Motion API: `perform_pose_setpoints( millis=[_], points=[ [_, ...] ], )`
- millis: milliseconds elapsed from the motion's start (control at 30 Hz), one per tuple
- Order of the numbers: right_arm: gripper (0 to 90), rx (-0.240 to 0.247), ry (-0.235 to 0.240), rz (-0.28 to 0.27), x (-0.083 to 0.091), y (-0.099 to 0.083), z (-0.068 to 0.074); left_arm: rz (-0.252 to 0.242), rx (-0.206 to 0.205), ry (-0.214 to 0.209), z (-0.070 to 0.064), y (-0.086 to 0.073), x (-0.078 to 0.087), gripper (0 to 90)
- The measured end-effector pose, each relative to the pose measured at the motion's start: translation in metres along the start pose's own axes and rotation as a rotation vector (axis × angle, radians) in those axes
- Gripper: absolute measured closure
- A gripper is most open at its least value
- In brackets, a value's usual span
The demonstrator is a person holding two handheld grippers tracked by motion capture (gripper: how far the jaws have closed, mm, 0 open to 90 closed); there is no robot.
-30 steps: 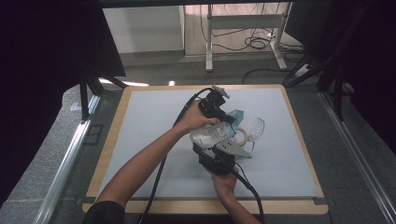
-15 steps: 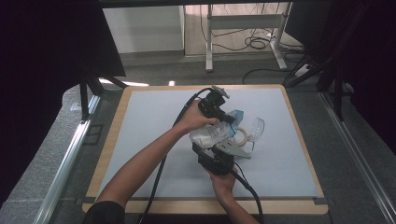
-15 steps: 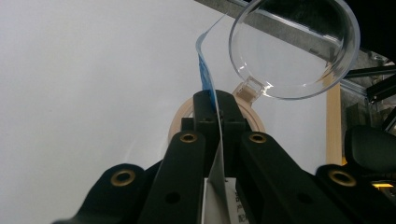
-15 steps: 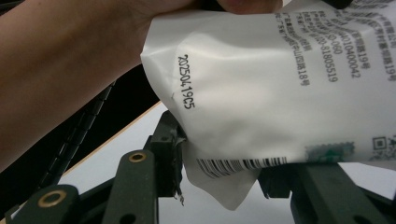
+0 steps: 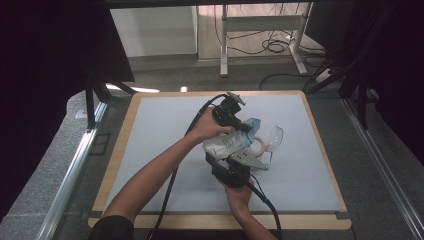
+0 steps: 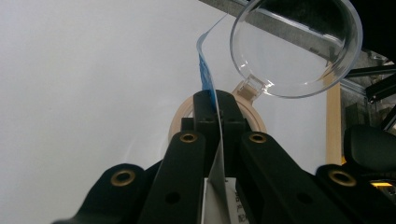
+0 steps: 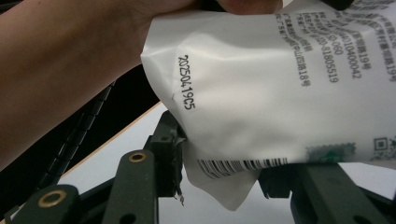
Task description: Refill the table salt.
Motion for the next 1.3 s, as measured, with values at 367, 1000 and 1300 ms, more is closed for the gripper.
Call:
perform_pose_setpoints(
  millis=[367, 1000, 1300],
  points=[
    [57.6, 0.007, 0.001, 0.001, -0.0002, -0.0004, 0.0007, -0.004, 0.0, -0.005, 0.0, -0.0006, 0.0005, 89.6],
    [58.1, 0.011, 0.025, -0.008, 0.0025, 0.0015, -0.0012, -0.004, 0.0, -0.018, -0.0014, 0.0018, 0.0014, 89.6],
    [58.7, 0.012, 0.027, -0.02, 0.005, 0.0045, -0.0011, -0.011, 0.002, -0.034, -0.0031, 0.0046, 0.0013, 89.6]
  ],
)
Point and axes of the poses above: each handheld gripper's, and its own axes: x roughly backward along the jaws, y roughly out of its top, z roughly to its left, the point moved 7 cm from there along -x, roughly forward along the jaws, and after that the axes turned 8 degrees about -z, right-handed, at the moved point
